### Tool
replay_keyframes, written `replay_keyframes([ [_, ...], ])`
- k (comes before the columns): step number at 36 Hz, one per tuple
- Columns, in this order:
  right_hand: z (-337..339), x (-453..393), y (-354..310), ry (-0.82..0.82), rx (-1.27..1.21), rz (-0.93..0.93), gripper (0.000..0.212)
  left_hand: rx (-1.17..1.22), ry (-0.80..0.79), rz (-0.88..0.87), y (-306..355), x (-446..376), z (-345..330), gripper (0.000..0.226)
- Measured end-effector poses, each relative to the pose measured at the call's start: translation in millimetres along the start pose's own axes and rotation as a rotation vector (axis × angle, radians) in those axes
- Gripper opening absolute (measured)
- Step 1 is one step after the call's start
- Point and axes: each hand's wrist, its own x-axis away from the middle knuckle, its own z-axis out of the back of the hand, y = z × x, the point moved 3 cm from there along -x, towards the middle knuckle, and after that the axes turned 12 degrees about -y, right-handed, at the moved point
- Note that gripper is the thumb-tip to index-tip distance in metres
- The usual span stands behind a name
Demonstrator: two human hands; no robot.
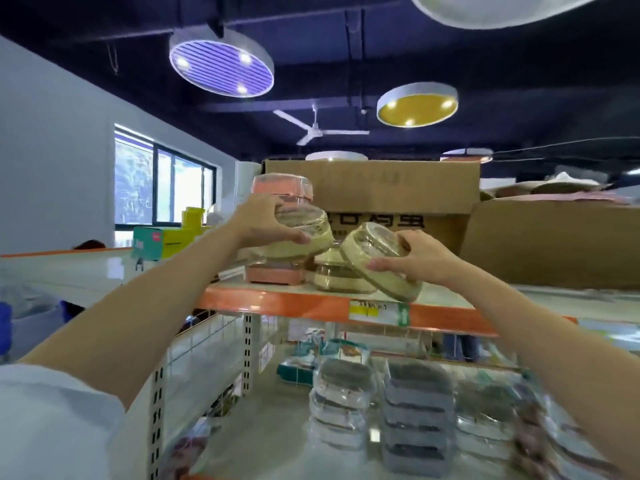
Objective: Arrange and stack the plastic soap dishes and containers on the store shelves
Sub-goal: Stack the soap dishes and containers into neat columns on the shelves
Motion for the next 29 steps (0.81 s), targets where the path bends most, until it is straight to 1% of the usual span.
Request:
replay_keyframes([
  [2, 7, -21, 5, 0.004, -0.011, -0.014, 0.082, 0.060, 0.018, 0.003, -4, -13, 4, 0.064],
  [3, 10, -30, 5, 0.012, -0.016, -0.020, 0.075, 0.097, 0.012, -0.003, -7, -20, 6, 0.064],
  [6, 17, -57, 5, 0.043, -0.015, -0.035, 0.055, 0.125, 0.001, -0.057, -14, -38, 12, 0.099],
  [7, 18, -66, 4, 0.057, -0.014, -0.036, 0.054, 0.136, 0.001, -0.059, -15, -41, 15, 0.098],
  [9, 20, -86, 2, 0.064, -0.008, -0.035, 0.061, 0.167, -0.013, -0.058, -18, -47, 19, 0.092],
  [10, 20, -96, 1, 0.058, -0.012, -0.035, 0.070, 0.172, -0.025, -0.056, -19, -50, 21, 0.090],
  [12, 20, -112, -3, 0.066, -0.018, -0.035, 0.092, 0.181, -0.043, -0.041, -20, -57, 23, 0.077],
  [15, 16, -132, -11, 0.079, -0.011, -0.027, 0.105, 0.180, -0.044, -0.021, -25, -69, 25, 0.064],
  [16, 14, -136, -14, 0.078, -0.016, -0.020, 0.108, 0.172, -0.039, -0.031, -25, -72, 24, 0.066],
  [18, 10, -145, -16, 0.081, -0.034, -0.012, 0.114, 0.157, -0.031, -0.065, -24, -78, 23, 0.078],
  [20, 5, -153, -15, 0.092, -0.064, -0.011, 0.110, 0.147, -0.010, -0.086, -22, -84, 21, 0.083],
  [22, 2, -159, -12, 0.095, -0.121, 0.003, 0.099, 0.137, -0.013, -0.095, -21, -92, 18, 0.083],
  [26, -5, -173, 0, 0.101, -0.202, 0.007, 0.087, 0.150, -0.038, -0.119, -12, -105, 9, 0.070],
  [27, -5, -174, 3, 0.102, -0.216, 0.008, 0.087, 0.157, -0.041, -0.118, -10, -109, 6, 0.072],
  [29, -7, -175, 9, 0.089, -0.263, 0.017, 0.100, 0.168, -0.045, -0.112, -7, -115, 1, 0.080],
])
